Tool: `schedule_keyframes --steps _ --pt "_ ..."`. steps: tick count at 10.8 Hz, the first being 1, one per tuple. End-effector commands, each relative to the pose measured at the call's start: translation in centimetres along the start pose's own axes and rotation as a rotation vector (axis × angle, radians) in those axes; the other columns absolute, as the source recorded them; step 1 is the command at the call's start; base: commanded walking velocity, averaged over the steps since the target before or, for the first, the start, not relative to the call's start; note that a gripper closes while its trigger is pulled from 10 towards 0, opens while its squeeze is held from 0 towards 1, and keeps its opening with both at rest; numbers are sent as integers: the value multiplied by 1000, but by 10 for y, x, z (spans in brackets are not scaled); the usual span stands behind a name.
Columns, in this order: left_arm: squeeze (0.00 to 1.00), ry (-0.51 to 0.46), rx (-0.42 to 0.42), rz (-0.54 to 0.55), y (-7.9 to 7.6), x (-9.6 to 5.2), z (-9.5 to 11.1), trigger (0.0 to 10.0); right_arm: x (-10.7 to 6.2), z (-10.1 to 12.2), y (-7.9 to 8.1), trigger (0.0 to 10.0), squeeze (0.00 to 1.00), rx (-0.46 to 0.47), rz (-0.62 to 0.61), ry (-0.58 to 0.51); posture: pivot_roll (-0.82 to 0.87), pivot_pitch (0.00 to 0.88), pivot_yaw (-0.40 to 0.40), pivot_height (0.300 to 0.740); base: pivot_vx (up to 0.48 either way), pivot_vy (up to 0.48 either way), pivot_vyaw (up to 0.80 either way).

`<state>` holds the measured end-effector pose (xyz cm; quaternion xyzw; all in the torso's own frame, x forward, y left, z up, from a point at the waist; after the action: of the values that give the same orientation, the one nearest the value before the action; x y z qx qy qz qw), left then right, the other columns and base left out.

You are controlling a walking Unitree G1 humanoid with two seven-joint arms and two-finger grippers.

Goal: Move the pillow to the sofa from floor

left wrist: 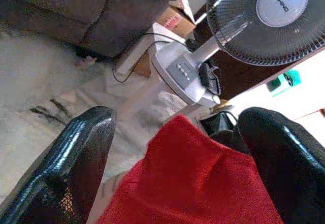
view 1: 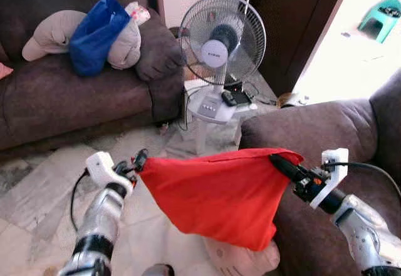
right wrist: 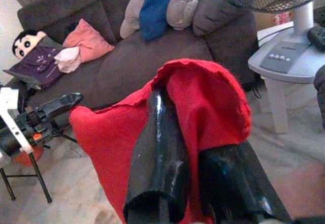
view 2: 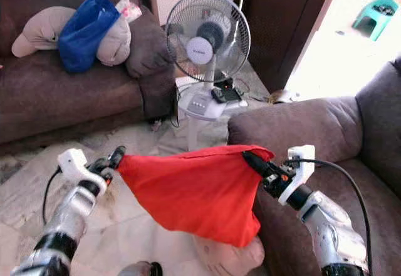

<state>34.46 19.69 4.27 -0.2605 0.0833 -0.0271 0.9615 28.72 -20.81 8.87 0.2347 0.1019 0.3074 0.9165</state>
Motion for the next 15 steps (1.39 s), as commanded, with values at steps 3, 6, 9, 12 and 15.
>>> schedule_keyframes --steps 3,6,9,12,15 --pt "0 33 -1 -14 -3 9 2 10000 -4 18 -2 10000 0 -51 -16 -38 69 40 -73 740 0 0 0" --pt "0 88 13 -28 -4 12 -3 10000 -4 18 0 10000 0 -52 -12 -38 68 44 -73 740 0 0 0" --pt "0 159 38 -54 -6 7 -20 10000 -1 18 1 10000 0 -50 -6 -38 70 43 -75 740 0 0 0" --pt "0 238 45 -39 -6 3 -37 10000 0 17 2 10000 0 -48 4 -36 68 32 -73 740 0 0 0" --pt "0 268 65 -35 -7 2 -42 0 0 16 2 10000 0 -50 0 -35 68 19 -69 740 0 0 0"
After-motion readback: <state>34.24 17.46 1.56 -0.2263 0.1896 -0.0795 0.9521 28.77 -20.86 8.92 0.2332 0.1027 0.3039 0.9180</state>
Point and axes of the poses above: a point about 5 cm out from each wrist's last joint towards the gripper, its own x axis pointing out of the wrist towards the gripper, its own z axis along the axis of the wrist's last joint, y = z × x, the point moved 3 cm from there along x, pointing out of the wrist towards the gripper, and after that the axes turned 5 degrees about x, right-handed, at the moved point
